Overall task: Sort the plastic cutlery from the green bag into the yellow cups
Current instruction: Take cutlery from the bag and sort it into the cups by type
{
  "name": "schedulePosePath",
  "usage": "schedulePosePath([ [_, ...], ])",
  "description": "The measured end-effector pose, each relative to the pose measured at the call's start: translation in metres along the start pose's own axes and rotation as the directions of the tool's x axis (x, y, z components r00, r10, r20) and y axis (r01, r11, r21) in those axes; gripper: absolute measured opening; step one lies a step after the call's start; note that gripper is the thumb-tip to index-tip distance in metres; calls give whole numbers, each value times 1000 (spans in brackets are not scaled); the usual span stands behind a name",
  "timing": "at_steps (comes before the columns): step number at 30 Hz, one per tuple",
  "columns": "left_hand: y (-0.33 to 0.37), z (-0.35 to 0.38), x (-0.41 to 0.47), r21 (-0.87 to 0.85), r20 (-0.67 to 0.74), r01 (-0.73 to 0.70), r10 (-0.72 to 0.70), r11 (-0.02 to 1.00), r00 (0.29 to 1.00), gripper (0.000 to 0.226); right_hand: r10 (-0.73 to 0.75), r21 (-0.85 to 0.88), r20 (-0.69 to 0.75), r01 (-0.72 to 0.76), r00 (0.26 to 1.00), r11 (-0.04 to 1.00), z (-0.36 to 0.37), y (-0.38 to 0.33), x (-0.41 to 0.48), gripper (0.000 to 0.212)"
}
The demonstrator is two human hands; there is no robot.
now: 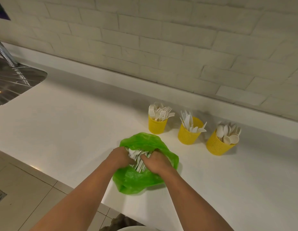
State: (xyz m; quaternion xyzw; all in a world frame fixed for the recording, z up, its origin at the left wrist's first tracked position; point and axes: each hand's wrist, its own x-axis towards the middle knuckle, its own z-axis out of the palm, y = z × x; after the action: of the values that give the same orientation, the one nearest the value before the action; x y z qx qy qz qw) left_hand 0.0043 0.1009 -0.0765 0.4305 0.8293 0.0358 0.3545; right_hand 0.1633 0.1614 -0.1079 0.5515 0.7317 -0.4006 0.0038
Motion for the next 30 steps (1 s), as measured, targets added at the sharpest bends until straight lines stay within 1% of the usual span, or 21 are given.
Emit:
schedulePosePath([
  [3, -3, 1, -1, -45, 6, 19, -18, 999, 1000, 38, -6, 22, 5, 6, 1000, 1000, -2, 0, -3, 76],
  [6, -5, 5, -4, -48, -34, 6, -8, 999, 999, 40, -20, 13, 17, 20, 1000, 1000, -5, -1, -5, 72],
  [10, -3, 11, -9, 36, -154, -27, 32, 999, 988, 35, -24, 12, 20, 24, 1000, 1000, -6, -2, -8, 72],
  [12, -1, 12, -10, 41, -162, -53, 59, 998, 985, 31, -11, 23, 21, 11, 1000, 1000, -6, -3, -10, 71],
  [14, -2, 12, -11, -1, -155, -92, 91, 996, 984, 21, 9, 54, 34, -11, 999, 998, -8, -5, -10, 70],
  [15, -4, 13, -11, -25, -160, -108, 103, 994, 982, 22, 23, 81, 51, -27, 998, 996, -10, -6, -10, 69],
  [17, -7, 13, -11, -34, -167, -137, 130, 990, 977, 44, 45, 122, 80, -54, 996, 991, -13, -7, -9, 65],
  [18, -8, 14, -11, -33, -163, -151, 143, 988, 976, 52, 54, 133, 88, -65, 995, 989, -14, -7, -9, 63],
  [20, -10, 15, -10, -16, -151, -165, 161, 986, 975, 58, 70, 133, 113, -85, 991, 987, -16, -7, -8, 62],
  [22, -13, 15, -8, -1, -140, -149, 147, 989, 979, 61, 86, 143, 153, -108, 984, 984, -21, -9, -10, 56],
  [24, -14, 13, -7, 38, -151, -120, 125, 992, 981, 57, 105, 174, 184, -138, 977, 975, -28, -10, -14, 46],
  [26, -15, 10, -7, 104, -181, -108, 125, 989, 975, 38, 128, 152, 166, -153, 978, 976, -34, -12, -19, 46],
  [28, -16, 9, -7, 142, -204, -97, 126, 985, 971, 24, 87, 72, 70, -92, 994, 993, -39, -13, -20, 42],
  [30, -18, 10, -7, 149, -214, -109, 139, 983, 967, 23, 52, 79, -44, -48, 998, 996, -44, -17, -22, 39],
])
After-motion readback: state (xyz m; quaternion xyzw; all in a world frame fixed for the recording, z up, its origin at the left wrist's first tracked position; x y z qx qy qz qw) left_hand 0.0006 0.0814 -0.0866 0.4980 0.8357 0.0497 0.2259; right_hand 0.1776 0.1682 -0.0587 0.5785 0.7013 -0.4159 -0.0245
